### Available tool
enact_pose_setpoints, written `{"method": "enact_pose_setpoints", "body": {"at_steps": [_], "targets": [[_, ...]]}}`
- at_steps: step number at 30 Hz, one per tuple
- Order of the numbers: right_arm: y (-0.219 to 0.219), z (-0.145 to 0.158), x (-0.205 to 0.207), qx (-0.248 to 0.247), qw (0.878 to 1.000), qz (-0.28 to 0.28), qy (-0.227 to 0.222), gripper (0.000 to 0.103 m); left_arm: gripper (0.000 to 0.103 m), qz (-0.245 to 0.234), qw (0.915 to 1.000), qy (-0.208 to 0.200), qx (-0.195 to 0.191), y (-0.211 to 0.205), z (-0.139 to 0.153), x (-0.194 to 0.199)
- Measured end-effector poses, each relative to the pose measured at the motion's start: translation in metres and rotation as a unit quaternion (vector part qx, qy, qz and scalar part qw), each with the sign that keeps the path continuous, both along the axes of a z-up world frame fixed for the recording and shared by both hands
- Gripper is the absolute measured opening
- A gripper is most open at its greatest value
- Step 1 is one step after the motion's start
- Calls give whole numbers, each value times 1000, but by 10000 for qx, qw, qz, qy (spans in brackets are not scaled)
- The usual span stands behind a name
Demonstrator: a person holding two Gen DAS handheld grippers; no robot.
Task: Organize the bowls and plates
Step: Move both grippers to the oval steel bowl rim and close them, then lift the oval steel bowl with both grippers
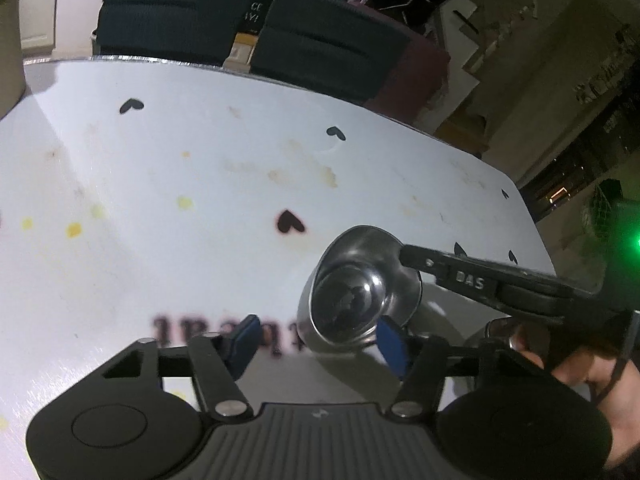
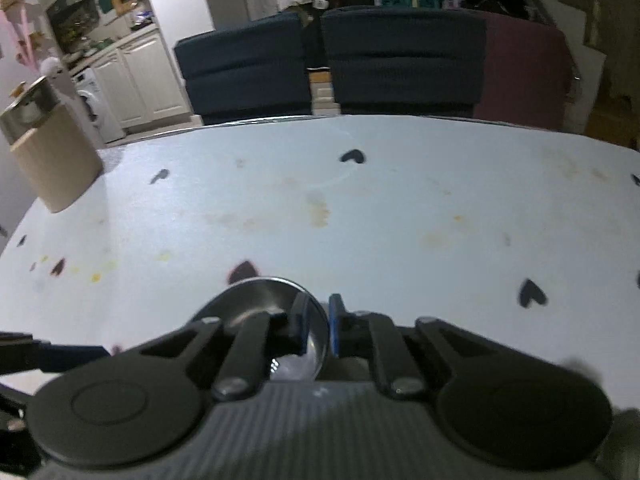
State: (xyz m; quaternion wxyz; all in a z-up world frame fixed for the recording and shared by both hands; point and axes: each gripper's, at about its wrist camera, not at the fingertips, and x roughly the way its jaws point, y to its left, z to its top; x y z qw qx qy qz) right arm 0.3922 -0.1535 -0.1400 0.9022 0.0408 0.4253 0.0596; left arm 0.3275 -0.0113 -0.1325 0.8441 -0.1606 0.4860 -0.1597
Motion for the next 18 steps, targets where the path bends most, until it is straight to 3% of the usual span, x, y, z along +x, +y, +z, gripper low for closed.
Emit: {"method": "enact_pose_setpoints", "body": {"at_steps": [7,10,15,18], "targets": [[-15,1,-13,323,9966,-616,440,5,50,259,9993,218,-184,0,-6,5],[-16,3,-25,302,9963,-609,527,6,44,367,9988,201,-243,0,-8,8],[-14,2,-34,296,9969,-492,540,6,27,516,9984,150,-157,-4,-11,11],[-13,1,-35,315,9969,-478,544,6,26,524,9983,229,-124,-5,-15,13]]}}
